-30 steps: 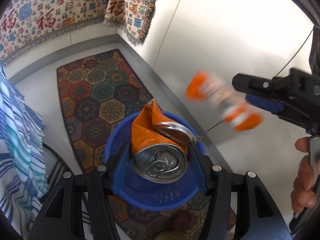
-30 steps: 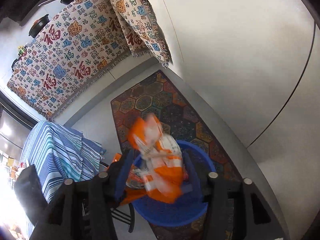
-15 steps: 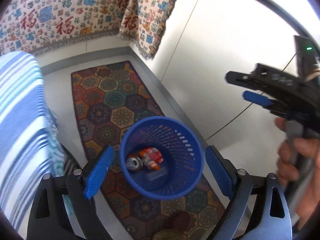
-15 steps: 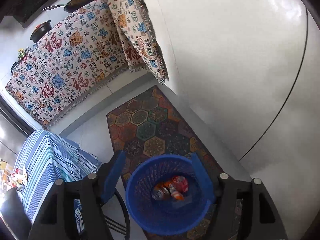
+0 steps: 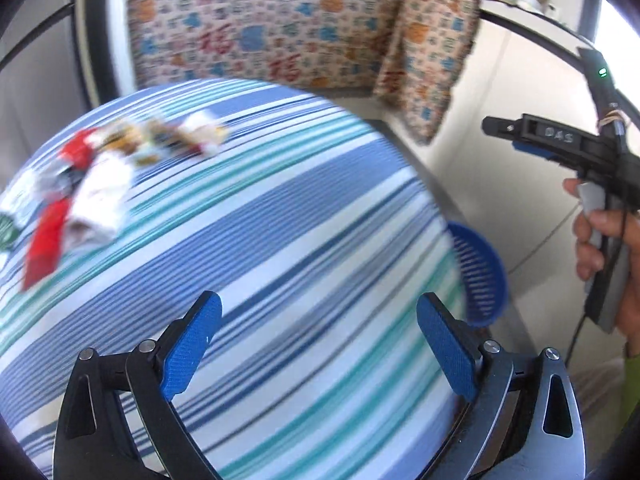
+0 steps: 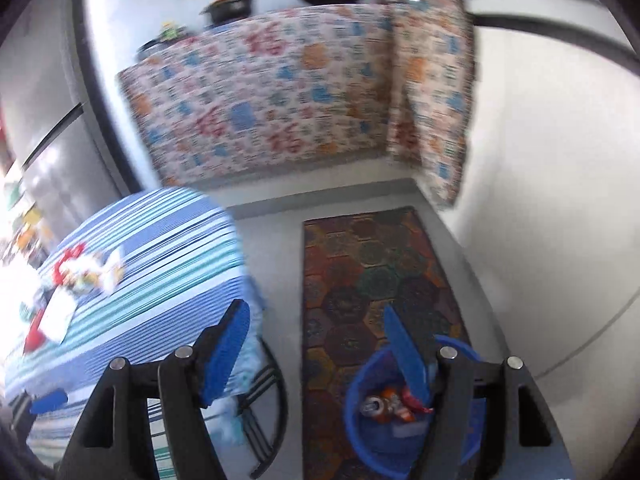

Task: Collect trash
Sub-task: 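Move both open grippers back over the table, then close the left gripper on the red candy wrapper and lift it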

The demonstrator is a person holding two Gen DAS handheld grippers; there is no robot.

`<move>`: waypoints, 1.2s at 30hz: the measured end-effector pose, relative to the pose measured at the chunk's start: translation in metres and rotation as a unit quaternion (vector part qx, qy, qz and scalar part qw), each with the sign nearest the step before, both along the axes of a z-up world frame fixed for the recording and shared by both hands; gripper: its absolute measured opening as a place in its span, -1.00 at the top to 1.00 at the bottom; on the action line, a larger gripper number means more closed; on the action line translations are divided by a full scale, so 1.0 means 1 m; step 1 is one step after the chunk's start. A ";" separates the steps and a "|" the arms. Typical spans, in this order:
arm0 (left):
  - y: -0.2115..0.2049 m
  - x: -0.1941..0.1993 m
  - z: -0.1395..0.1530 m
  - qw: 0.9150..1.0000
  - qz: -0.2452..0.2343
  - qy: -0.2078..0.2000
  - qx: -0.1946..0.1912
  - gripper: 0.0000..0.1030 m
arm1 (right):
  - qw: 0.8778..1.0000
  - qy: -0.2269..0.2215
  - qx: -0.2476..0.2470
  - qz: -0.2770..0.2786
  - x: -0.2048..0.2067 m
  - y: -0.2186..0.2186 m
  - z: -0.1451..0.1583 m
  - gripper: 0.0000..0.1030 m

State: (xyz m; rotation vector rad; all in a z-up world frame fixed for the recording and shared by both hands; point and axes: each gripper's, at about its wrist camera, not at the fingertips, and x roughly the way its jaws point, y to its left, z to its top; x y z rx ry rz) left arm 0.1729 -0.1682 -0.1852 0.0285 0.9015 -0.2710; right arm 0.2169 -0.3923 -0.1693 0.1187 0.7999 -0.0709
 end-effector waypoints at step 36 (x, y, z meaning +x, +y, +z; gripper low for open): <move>0.181 0.042 0.019 0.995 0.090 -0.006 -0.045 -0.97 | 0.980 0.073 -0.056 0.174 0.021 0.204 -0.070 -0.46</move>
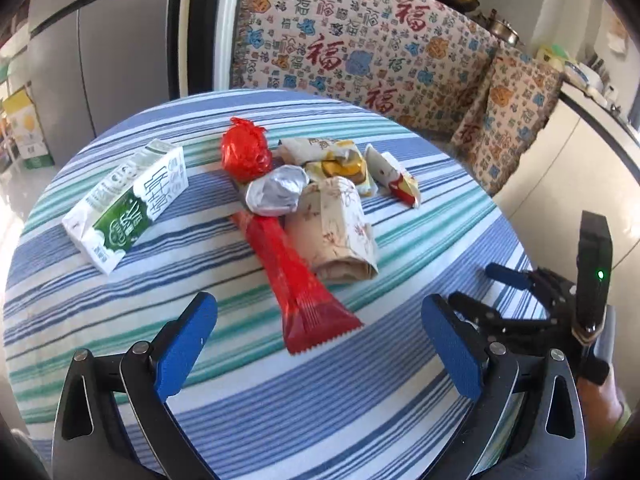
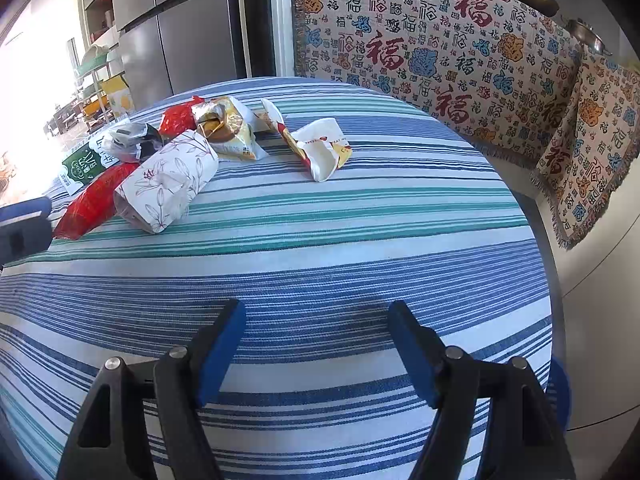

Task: Collect trash
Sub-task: 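Close the left gripper on the red candy wrapper and lift it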

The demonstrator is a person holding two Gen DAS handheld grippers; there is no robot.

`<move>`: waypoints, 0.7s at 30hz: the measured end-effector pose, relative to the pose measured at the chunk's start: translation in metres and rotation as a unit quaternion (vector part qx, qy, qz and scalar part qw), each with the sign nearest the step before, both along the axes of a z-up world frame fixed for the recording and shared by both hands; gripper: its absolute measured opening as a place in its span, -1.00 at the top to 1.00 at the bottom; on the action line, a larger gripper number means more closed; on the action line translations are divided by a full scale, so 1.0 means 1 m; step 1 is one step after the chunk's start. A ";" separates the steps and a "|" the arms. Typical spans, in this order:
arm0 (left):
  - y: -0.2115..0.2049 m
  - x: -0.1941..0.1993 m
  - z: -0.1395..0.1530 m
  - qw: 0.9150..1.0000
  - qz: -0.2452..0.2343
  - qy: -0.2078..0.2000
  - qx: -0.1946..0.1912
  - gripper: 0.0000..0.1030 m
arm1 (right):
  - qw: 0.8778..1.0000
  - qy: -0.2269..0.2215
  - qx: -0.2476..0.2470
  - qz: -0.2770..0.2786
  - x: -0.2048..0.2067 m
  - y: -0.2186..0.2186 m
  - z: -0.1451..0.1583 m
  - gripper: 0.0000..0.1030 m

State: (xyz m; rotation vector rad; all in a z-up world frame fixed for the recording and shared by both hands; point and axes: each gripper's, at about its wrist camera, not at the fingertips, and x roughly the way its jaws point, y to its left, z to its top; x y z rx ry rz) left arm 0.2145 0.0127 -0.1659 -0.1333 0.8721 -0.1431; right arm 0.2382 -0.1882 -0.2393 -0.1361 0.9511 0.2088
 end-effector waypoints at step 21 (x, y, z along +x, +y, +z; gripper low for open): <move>0.023 -0.062 -0.022 0.998 0.030 0.031 0.051 0.37 | 1.000 -0.001 0.000 0.000 0.000 0.000 0.000 -0.46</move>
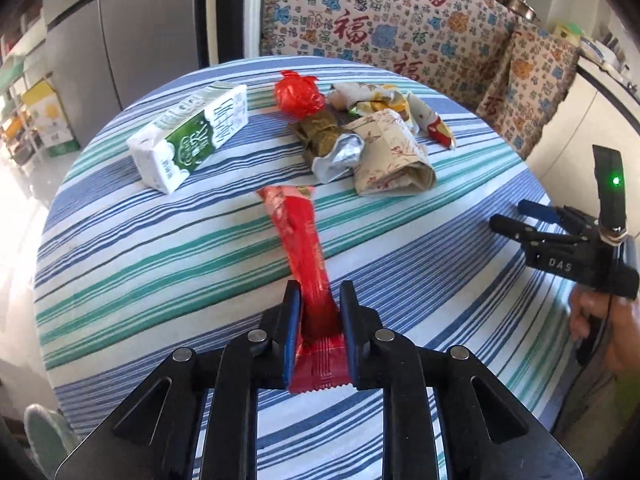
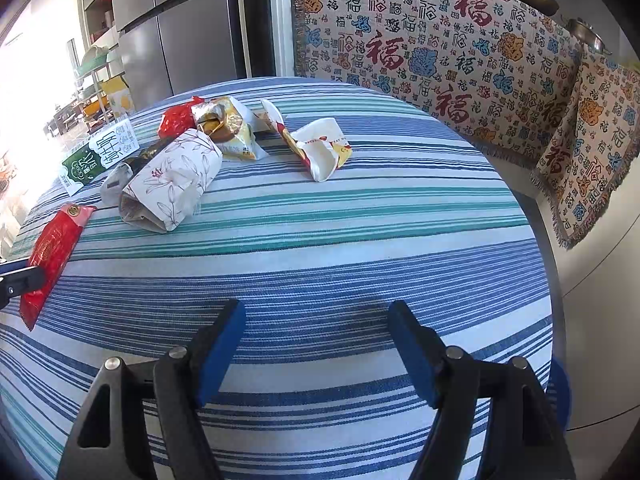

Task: Collect trash
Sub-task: 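Close the left gripper on the red candy wrapper and lift it, then grasp the white floral paper bag with the right gripper while the left holds the red wrapper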

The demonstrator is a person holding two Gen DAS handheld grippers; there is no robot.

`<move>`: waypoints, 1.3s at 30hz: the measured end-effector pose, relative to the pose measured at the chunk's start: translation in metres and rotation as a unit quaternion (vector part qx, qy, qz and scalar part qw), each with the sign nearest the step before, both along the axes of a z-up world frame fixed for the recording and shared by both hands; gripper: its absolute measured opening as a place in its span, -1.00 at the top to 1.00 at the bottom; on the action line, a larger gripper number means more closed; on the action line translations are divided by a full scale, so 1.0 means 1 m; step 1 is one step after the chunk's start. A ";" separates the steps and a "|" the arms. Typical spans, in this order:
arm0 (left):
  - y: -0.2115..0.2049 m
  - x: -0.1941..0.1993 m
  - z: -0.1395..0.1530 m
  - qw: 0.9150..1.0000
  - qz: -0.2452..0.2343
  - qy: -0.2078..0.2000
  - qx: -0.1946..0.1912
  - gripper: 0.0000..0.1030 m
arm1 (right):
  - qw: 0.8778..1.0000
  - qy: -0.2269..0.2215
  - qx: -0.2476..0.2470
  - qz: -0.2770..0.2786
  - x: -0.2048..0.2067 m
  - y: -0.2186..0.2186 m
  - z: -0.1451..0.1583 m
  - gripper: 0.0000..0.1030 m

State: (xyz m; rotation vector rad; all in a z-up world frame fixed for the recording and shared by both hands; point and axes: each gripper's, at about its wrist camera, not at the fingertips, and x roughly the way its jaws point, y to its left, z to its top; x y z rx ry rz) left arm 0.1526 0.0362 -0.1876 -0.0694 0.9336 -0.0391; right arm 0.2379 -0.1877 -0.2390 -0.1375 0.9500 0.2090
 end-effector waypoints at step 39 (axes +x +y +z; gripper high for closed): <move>0.017 0.029 -0.021 0.998 0.047 -0.026 0.033 -0.30 | 0.992 0.072 0.073 0.077 -0.002 0.045 0.026 -0.09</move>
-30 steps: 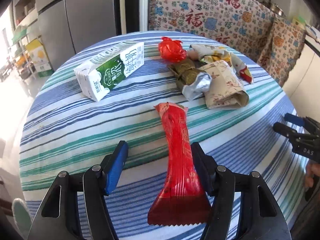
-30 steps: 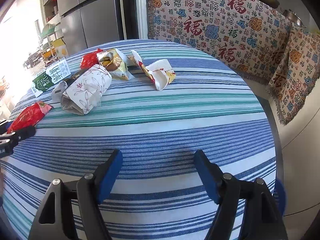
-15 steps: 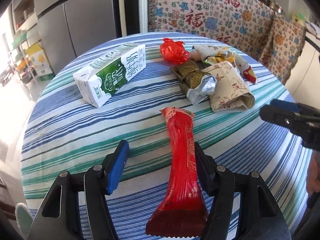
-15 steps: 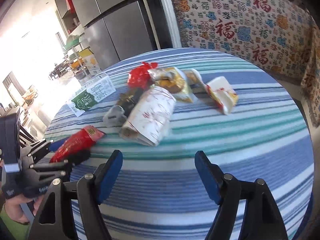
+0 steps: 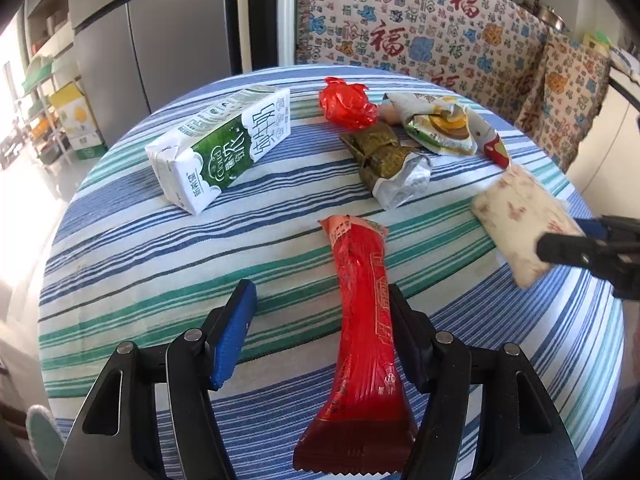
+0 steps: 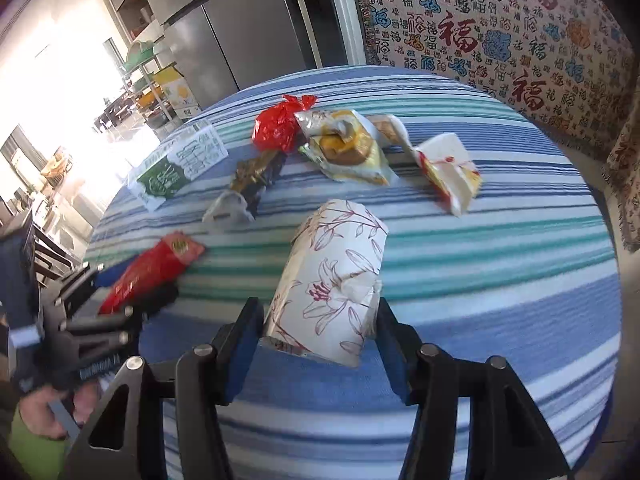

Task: Collect trash
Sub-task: 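Grasp the white floral paper bag with the right gripper while the left holds the red wrapper, then carry the red wrapper and floral bag over the blue wastebasket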

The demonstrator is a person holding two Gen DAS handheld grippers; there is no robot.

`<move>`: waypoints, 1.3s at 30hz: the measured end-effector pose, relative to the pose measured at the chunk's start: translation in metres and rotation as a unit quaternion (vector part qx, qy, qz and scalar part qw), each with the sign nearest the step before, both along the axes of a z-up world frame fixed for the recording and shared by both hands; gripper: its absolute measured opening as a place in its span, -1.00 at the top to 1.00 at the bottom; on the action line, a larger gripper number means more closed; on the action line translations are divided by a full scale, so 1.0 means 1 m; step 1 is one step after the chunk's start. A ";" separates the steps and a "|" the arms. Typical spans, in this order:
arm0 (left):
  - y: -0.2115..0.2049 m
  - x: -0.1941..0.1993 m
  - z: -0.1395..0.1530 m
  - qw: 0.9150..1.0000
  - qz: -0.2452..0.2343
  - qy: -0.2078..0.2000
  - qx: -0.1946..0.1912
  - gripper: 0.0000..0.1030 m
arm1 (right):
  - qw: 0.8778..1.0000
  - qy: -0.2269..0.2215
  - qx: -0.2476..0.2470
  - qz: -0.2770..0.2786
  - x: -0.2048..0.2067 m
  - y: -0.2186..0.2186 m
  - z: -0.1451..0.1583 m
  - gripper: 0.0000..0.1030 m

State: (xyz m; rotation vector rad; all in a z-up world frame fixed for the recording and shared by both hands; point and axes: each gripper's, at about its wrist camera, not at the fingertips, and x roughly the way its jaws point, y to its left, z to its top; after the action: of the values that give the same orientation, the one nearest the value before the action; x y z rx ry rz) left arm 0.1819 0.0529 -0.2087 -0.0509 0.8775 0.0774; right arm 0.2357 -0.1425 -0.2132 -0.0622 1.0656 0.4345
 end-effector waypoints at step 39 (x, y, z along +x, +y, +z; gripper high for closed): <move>0.000 0.002 0.019 0.990 -0.103 0.093 -0.034 0.77 | 0.997 0.060 -0.045 -0.037 0.004 -0.020 0.025 0.36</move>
State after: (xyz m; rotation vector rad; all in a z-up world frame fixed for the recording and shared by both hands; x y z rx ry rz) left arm 0.1842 0.0532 -0.1893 -0.0166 1.0680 -0.1443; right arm 0.2392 -0.1622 -0.1883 -0.0768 1.2011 0.3263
